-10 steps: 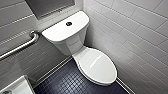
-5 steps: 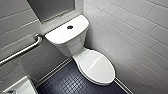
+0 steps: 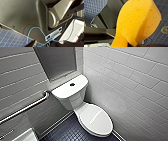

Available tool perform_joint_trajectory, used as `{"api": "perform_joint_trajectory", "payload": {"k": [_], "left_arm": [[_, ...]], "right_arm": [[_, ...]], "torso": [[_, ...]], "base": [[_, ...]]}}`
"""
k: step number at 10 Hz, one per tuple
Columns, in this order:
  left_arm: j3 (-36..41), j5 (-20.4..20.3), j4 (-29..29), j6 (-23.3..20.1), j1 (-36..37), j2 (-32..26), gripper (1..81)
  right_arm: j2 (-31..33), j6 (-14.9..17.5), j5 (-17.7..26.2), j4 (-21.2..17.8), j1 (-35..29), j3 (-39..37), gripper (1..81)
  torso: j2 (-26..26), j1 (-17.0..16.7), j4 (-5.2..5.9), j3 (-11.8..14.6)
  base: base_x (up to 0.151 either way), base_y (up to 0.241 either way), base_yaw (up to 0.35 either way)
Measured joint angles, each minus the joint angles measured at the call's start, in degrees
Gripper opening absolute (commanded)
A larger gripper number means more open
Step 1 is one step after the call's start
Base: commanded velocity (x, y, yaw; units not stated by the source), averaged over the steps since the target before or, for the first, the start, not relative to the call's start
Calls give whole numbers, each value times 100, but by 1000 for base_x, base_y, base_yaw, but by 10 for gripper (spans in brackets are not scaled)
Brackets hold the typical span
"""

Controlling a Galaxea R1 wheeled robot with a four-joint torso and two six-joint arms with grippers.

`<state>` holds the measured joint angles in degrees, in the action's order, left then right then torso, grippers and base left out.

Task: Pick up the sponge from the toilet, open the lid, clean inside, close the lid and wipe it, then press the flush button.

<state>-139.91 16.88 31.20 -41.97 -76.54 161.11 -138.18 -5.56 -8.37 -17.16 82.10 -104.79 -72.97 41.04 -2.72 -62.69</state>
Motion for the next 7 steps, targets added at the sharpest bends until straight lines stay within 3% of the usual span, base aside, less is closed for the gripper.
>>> {"api": "perform_joint_trajectory", "payload": {"k": [4, 7], "left_arm": [[-607, 28, 0, -2, -132, 374, 811], [-839, 12, -59, -2, -135, 560, 811]], "right_arm": [[-958, 0, -13, 195, 297, -1243, 10], [-1375, 2, 4, 271, 423, -1627, 10]], "torso": [[815, -544, 0, 815], [1401, -933, 0, 975]], "base": [[0, 0, 0], [0, 0, 0]]}}
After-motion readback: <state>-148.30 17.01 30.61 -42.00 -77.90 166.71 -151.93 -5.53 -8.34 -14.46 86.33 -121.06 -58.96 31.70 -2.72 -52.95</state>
